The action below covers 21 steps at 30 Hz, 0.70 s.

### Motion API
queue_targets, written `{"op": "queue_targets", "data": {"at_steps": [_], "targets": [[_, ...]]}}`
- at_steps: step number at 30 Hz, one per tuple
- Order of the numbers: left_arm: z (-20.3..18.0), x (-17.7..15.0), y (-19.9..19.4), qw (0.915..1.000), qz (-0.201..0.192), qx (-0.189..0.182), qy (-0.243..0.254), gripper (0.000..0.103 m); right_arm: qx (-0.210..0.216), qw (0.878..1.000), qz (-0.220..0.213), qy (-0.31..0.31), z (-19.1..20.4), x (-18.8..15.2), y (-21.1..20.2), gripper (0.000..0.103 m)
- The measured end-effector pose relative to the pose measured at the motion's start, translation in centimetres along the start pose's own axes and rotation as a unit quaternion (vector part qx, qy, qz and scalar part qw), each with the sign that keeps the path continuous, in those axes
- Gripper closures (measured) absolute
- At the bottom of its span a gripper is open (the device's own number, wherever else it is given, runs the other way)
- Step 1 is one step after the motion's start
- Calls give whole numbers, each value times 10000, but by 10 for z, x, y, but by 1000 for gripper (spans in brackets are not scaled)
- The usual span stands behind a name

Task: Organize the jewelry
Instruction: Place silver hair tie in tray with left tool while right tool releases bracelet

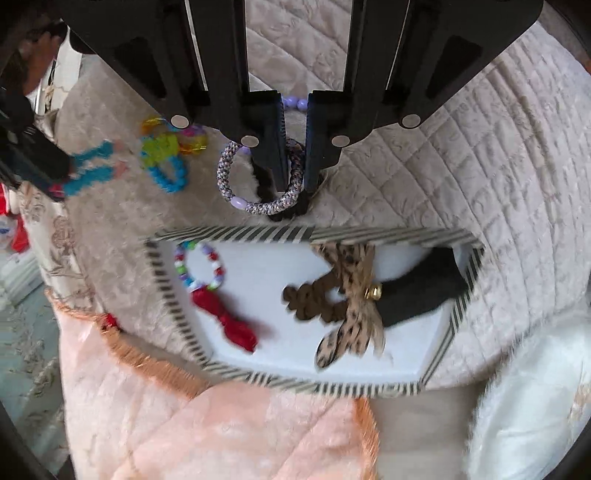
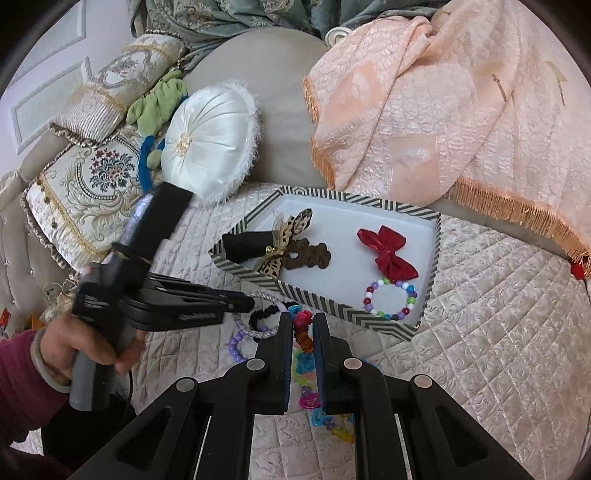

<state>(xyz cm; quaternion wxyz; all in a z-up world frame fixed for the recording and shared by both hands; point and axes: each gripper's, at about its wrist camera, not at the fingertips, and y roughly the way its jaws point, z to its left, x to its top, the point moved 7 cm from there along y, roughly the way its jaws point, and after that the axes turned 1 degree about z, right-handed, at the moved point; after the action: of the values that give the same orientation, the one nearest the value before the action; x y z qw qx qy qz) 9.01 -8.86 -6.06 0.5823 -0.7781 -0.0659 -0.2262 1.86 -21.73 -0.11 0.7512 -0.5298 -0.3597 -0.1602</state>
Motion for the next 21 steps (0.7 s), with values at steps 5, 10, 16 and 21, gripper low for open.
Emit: {"op": "queue_targets", "data": {"at_steps": [5,10,16,21], "targets": [[-8,13,-31,9995,-299,34,122,96,-38,10000,-40,-36,2,8,-4,93],[-8,29,-44,9986,-472,144,178,96,-93,9999,-70,-60,0,20,-5,93],[-7,50,-42,9975,-577,378,174,96,-166,9998,-102,-101,-6,40,-3,93],[-1,75,-28,9966,-616,552,51,96,-251,9997,-62,-34,-17,56,12,93]]}}
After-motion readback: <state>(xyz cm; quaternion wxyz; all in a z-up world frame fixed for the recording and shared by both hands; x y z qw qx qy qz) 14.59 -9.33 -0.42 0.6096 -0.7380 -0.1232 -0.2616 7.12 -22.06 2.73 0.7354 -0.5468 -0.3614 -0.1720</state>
